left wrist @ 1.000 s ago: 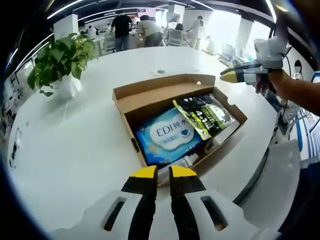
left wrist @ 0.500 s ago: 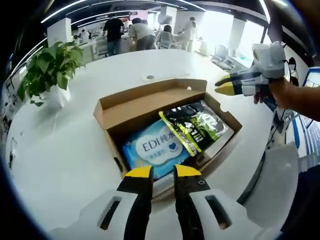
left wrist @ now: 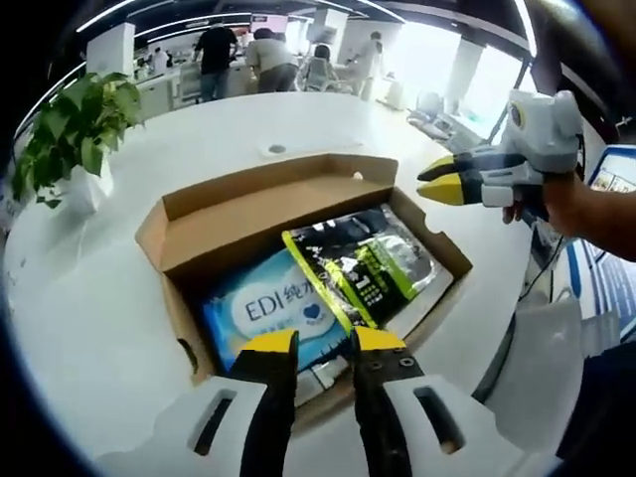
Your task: Operate the shoe box by opening the lid, removing the specified soft item, and placing it in the target area until the item is outside and the box remains undamaged.
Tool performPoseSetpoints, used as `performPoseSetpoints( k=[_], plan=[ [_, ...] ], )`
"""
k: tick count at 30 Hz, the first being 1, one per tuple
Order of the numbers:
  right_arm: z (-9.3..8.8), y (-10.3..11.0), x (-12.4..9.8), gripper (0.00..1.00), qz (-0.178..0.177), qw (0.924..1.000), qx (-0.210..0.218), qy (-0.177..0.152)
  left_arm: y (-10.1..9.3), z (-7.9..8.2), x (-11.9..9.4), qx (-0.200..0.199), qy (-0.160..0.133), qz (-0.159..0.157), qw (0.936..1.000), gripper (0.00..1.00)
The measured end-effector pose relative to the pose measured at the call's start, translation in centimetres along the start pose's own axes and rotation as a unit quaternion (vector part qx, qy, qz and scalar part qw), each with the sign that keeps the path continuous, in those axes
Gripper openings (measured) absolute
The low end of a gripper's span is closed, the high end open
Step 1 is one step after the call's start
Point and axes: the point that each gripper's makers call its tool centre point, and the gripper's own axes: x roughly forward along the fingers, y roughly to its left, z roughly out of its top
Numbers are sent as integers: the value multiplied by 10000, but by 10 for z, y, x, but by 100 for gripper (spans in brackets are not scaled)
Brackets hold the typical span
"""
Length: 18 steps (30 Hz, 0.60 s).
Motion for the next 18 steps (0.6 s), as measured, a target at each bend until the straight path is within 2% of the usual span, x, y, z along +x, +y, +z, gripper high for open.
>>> performPoseSetpoints(
  k=[18],
  plan=[
    [-5,0,5,12,42,10000,-17,54,-9,-11,24,-278,255,-208,9991,17]
  ],
)
